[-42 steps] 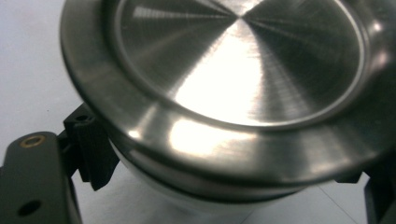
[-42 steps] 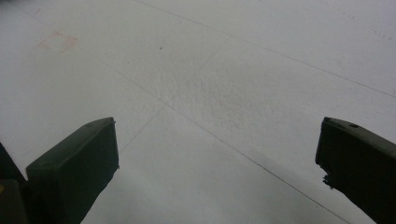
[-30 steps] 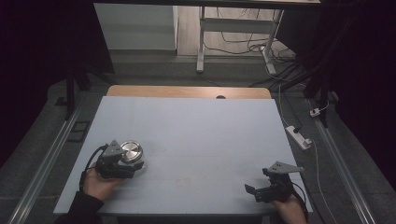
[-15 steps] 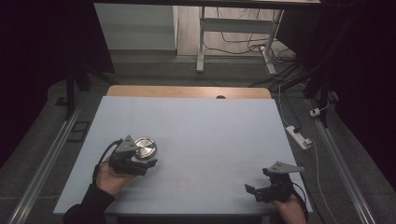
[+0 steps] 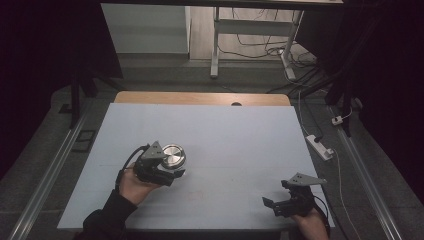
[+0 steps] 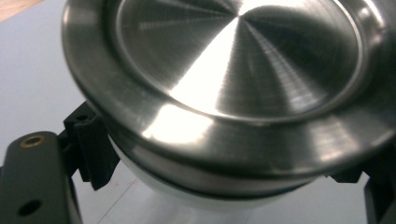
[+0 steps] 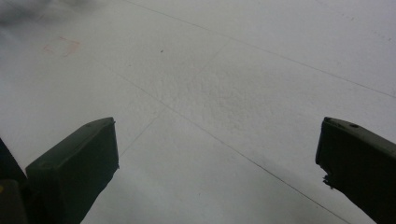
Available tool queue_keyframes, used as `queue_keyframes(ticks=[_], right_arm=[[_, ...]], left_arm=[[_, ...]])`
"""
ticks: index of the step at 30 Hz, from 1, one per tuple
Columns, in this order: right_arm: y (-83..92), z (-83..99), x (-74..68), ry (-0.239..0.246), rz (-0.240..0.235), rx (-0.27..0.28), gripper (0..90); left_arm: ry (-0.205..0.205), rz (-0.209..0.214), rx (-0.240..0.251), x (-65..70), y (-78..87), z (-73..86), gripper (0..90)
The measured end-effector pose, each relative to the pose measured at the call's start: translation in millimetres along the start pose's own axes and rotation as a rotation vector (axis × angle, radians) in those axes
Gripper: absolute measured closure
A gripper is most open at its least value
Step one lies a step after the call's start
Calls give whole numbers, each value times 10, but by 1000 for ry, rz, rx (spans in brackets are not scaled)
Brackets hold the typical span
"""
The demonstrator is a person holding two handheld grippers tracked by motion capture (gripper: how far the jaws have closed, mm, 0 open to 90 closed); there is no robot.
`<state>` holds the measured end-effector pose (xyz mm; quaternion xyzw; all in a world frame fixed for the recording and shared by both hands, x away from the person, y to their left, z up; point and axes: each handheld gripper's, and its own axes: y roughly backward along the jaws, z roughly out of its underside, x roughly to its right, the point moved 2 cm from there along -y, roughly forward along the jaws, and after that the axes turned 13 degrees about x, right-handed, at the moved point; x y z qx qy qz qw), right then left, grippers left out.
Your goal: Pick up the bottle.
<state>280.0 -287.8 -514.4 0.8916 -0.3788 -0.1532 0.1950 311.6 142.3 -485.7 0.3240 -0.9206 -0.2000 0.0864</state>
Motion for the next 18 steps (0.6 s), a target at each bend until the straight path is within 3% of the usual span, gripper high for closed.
queue_keyframes(ticks=[18], right_arm=[[3, 0, -3, 6, -4, 2, 0]], left_arm=[[-55, 78, -20, 176, -310, -223, 154]])
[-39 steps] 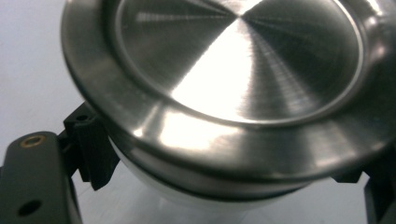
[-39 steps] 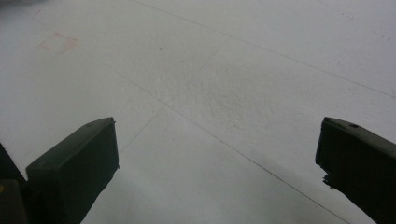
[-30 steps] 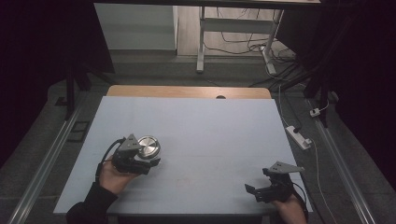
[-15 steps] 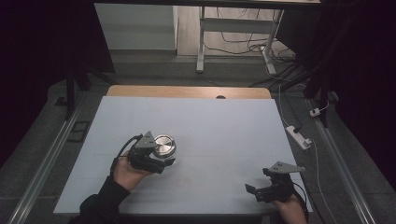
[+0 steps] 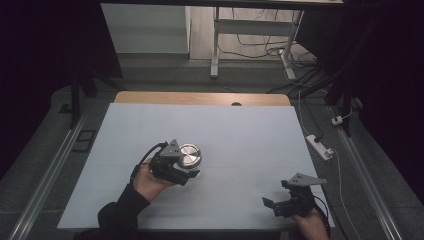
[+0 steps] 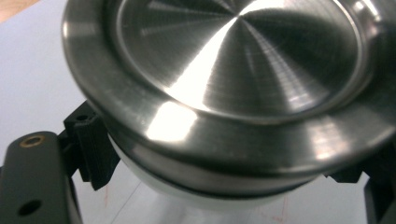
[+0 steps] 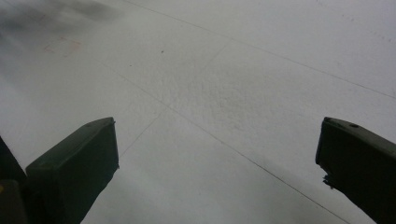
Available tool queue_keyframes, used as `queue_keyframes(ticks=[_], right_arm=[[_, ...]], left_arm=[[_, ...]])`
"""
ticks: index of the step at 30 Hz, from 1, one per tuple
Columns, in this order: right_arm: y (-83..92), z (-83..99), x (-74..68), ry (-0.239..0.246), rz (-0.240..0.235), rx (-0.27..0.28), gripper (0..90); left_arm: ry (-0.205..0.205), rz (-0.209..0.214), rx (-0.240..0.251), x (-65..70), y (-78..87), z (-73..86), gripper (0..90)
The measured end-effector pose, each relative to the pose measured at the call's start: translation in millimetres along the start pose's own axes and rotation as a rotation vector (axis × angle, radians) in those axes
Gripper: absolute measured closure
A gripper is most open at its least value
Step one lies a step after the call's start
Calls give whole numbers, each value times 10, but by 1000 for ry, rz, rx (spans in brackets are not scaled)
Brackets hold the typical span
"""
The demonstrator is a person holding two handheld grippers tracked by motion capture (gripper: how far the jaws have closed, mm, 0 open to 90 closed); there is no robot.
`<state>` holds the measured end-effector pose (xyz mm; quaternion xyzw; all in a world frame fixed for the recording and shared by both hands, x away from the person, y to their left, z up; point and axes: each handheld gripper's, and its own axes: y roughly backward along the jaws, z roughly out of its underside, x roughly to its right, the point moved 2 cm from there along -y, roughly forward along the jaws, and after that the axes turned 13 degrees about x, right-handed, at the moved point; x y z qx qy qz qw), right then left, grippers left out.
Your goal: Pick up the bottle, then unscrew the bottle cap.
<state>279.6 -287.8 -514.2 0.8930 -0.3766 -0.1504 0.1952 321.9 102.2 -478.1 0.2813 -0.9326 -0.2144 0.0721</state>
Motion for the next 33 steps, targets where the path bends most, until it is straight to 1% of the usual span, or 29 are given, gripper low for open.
queue_keyframes(ticks=[4, 5, 9, 10, 17, 18, 25, 31, 33], right_arm=[[-2, 0, -3, 1, 1, -3, 0], [-2, 0, -3, 1, 1, -2, 0], [-1, 0, -3, 1, 1, -2, 0], [-3, 0, -4, 2, 1, -3, 0], [-4, 0, -4, 1, 1, -3, 0], [-4, 0, -5, 2, 1, -3, 0], [-4, 1, -5, 4, -1, -4, 0], [9, -5, -12, 12, 7, 6, 0], [11, -13, -19, 6, 8, 14, 0]], left_arm=[[-8, 16, 7, 39, -81, -67, 154], [-15, 20, 6, 44, -98, -80, 154], [-23, 29, 5, 72, -155, -109, 154], [-25, 38, 7, 92, -194, -125, 154], [-29, 53, 4, 138, -270, -158, 154], [-31, 62, 4, 152, -294, -169, 154], [-36, 74, 7, 191, -329, -187, 154], [-25, 69, 11, 196, -329, -174, 154], [-24, 70, 12, 193, -326, -175, 154]])
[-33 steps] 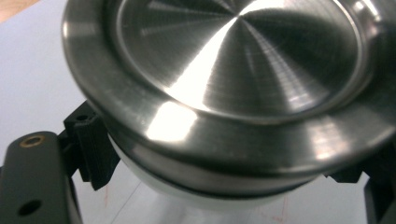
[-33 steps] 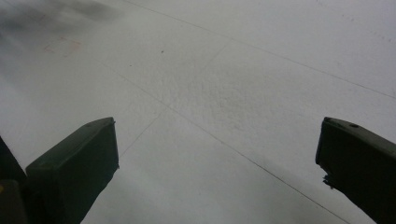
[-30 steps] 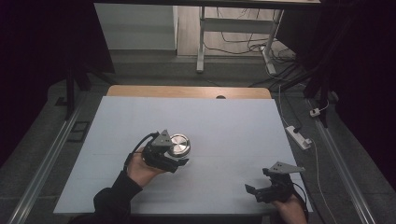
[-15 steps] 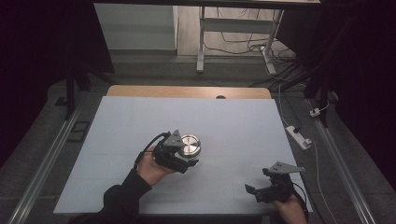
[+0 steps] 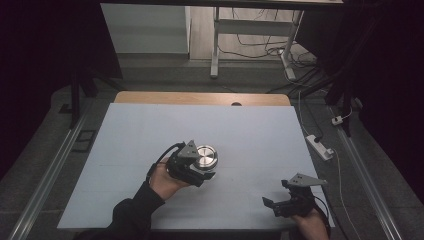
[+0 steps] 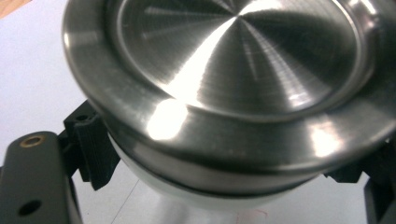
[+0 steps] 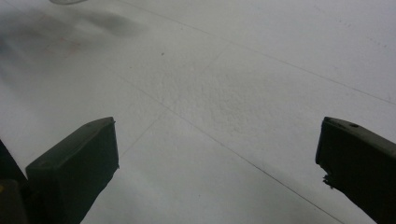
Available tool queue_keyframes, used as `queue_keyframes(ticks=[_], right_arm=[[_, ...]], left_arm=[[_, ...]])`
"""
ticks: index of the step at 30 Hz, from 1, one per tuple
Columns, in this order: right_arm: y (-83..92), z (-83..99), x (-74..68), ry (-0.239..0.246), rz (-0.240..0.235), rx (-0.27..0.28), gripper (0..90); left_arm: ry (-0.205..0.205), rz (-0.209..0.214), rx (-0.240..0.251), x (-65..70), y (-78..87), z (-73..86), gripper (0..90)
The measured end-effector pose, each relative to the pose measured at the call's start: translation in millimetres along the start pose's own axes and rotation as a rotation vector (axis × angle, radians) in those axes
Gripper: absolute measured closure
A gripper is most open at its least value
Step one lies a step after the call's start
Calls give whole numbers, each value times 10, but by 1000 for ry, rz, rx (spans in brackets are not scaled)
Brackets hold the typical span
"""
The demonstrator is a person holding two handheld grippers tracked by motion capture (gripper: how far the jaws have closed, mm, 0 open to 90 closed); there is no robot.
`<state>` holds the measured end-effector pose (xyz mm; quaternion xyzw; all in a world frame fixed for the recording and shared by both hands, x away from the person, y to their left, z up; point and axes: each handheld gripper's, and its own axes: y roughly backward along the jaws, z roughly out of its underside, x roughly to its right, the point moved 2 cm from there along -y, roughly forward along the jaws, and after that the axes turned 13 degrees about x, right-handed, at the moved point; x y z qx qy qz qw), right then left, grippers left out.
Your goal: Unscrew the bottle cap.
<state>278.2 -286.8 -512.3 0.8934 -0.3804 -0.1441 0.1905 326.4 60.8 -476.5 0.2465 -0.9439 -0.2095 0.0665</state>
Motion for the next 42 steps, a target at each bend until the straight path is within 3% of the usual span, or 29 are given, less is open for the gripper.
queue_keyframes(ticks=[7, 20, 29, 39, 42], right_arm=[[-6, -43, -51, -12, -19, 19, 0], [-66, -168, -198, 17, -70, 51, 0], [-157, -305, -343, 71, -125, 101, 0], [-319, -477, -516, 127, -193, 108, 0], [-367, -536, -554, 122, -205, 118, 0]], left_arm=[[7, 0, 12, 2, 34, -5, 154], [10, 12, 10, 11, 30, 12, 154], [11, 22, 15, 6, 45, 12, 154], [12, 25, 19, 15, 41, 15, 154], [10, 25, 17, 21, 40, 14, 154]])
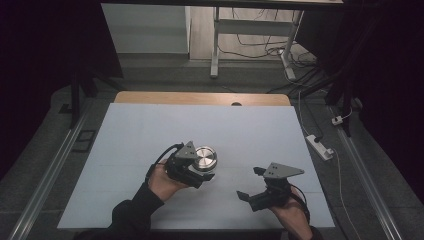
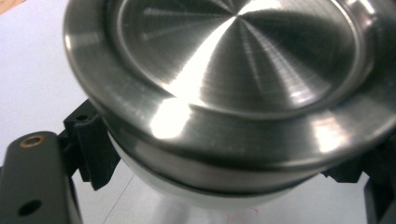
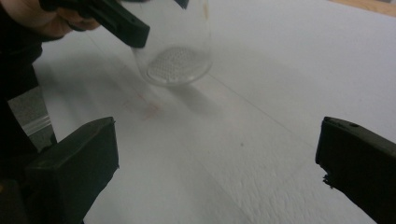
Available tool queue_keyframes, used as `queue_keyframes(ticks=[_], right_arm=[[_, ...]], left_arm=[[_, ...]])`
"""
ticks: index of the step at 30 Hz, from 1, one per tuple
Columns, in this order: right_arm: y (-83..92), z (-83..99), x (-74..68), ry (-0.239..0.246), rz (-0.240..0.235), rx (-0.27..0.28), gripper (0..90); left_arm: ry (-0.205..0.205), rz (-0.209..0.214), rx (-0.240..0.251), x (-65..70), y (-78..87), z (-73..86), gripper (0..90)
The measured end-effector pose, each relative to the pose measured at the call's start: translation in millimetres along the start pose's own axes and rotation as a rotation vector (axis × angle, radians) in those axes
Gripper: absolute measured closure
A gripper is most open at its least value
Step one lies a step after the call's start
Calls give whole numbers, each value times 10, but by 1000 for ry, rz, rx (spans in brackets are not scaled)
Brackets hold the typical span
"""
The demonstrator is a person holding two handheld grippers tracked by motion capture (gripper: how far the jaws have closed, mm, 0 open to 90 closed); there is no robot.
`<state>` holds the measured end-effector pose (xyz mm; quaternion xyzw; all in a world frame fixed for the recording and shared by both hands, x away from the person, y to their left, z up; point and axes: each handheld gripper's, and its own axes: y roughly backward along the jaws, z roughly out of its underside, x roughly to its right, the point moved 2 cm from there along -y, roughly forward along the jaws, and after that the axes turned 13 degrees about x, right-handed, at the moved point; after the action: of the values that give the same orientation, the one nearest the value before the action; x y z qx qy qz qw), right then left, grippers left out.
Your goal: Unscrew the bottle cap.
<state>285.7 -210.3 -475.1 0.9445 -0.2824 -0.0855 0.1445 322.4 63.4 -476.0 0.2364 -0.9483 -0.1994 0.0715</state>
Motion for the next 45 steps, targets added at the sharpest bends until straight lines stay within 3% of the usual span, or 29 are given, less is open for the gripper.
queue_keyframes(ticks=[5, 18, 24, 32, 45], right_arm=[[-103, -114, -24, -14, -29, 1, 0], [-379, -399, -132, 29, -47, -2, 0], [-519, -549, -177, 21, -60, 11, 0], [-703, -761, -271, 73, -55, 24, 19], [-966, -762, -352, 115, -69, 3, 121]], left_arm=[[-5, 0, -5, -1, 9, -4, 154], [1, -1, -15, 16, -18, 5, 154], [6, 0, -22, 14, -31, 14, 154], [15, 1, -26, 18, -43, 15, 154], [11, 12, -36, 27, -51, 0, 154]])
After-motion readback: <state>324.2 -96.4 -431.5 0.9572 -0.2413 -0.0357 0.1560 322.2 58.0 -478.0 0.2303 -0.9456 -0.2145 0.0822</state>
